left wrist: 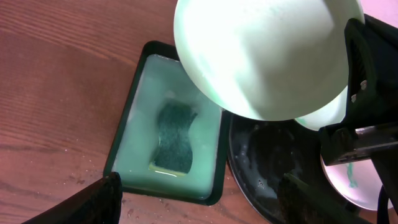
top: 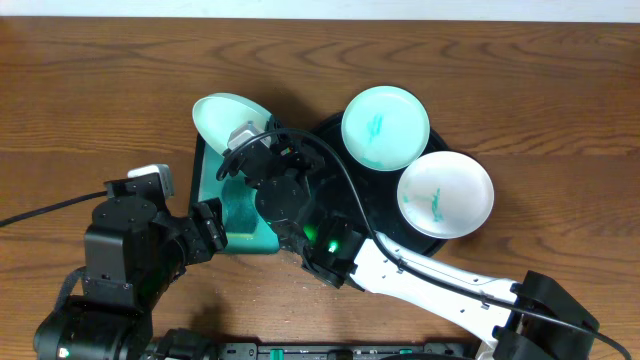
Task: Clean dirty plates on tray and stack at the side
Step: 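Lift the pale green plate with the right gripper and tilt it over the basin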
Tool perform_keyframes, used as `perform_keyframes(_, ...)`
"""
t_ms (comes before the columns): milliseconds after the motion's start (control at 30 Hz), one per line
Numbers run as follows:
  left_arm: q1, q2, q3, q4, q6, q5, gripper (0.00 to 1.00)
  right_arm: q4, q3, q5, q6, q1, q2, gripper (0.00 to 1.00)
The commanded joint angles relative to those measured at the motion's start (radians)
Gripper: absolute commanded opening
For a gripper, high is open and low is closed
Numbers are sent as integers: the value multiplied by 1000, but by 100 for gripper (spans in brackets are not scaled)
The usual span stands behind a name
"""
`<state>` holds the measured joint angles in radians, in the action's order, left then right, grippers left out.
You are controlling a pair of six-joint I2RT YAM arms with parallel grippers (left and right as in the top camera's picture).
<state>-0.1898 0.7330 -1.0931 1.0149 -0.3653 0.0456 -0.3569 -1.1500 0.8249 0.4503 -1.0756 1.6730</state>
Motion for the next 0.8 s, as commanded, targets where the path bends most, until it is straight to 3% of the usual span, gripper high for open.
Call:
perform_keyframes(0,6,2,-17,2,6,-13,80,-6,-11,16,4,-6,-20,1)
perform_keyframes(533,6,2,-17,2,6,-13,80,-5,-11,16,-56,-1,-19,1)
perform_keyframes(633,6,2,-17,2,6,-13,80,52,-11,15,-232,36,-18,1)
perform_keyframes(767,6,2,-17,2,6,-13,80,298,-11,-119,-667,140,-17,1)
